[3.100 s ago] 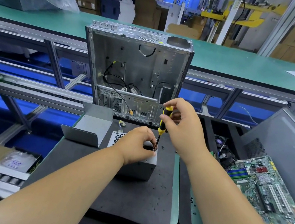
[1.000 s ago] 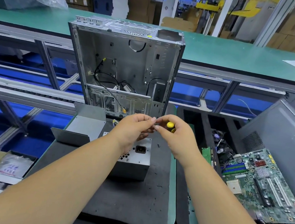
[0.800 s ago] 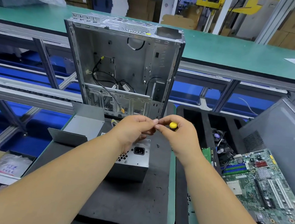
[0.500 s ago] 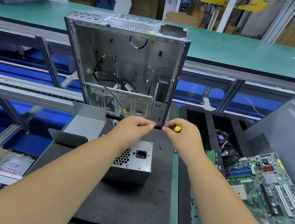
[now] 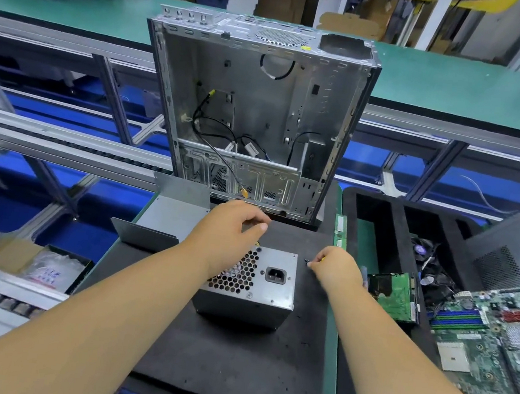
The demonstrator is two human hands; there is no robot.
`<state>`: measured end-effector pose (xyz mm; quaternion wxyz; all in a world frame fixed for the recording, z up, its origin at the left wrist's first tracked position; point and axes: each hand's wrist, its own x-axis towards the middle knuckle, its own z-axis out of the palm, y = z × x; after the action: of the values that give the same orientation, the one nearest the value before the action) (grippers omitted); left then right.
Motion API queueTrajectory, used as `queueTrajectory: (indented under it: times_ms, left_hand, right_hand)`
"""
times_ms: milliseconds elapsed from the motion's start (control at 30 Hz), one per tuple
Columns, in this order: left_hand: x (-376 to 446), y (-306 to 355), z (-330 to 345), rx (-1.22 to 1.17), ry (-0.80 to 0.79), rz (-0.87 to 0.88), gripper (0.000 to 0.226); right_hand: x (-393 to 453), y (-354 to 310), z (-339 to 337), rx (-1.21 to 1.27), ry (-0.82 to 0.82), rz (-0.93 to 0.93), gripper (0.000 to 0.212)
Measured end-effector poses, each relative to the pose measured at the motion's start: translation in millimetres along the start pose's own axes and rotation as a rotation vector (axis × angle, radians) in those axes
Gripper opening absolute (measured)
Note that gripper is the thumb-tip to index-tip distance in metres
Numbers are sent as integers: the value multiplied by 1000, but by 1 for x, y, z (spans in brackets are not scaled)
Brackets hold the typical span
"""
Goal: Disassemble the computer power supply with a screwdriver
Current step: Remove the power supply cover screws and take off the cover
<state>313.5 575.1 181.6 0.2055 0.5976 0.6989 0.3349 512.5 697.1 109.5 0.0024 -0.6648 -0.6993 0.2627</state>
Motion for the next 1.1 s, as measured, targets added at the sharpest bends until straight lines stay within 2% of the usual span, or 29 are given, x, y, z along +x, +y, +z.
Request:
queueTrajectory:
  times_ms: [167, 333, 467, 567, 667, 767, 900, 1000, 1100]
  left_hand:
    - [-5, -5, -3, -11, -3, -1, 20]
    - [-6, -9, -5, -5, -8, 11, 20]
    - [-8, -11, -4, -14, -24, 16, 21]
    - [-10, -11, -3, -30, -55, 29, 23]
    - [-13, -9, -2, -28, -97, 48, 26]
    - [-17, -5, -3, -4, -156, 60, 33]
    - [-23, 0, -7, 74, -283, 163, 33]
    - [-25, -2, -6, 177, -306, 228, 37]
    - [-26, -3, -3, 176, -274, 234, 35]
  right_hand:
    - [4, -2, 3, -21, -31, 52, 32]
    - [5, -4, -4, -42, -86, 62, 39]
    - [1, 0, -12, 63, 46, 25, 29]
    - [-6, -3, -30, 322, 206, -15, 13]
    - [-26, -18, -58, 710, 246, -119, 22]
    - [-60, -39, -82, 1021, 238, -312, 28]
    - [-100, -61, -99, 1332, 108, -601, 28]
    - [-119, -74, -97, 1427, -6, -680, 23]
    - [-131, -83, -86, 1412, -74, -697, 20]
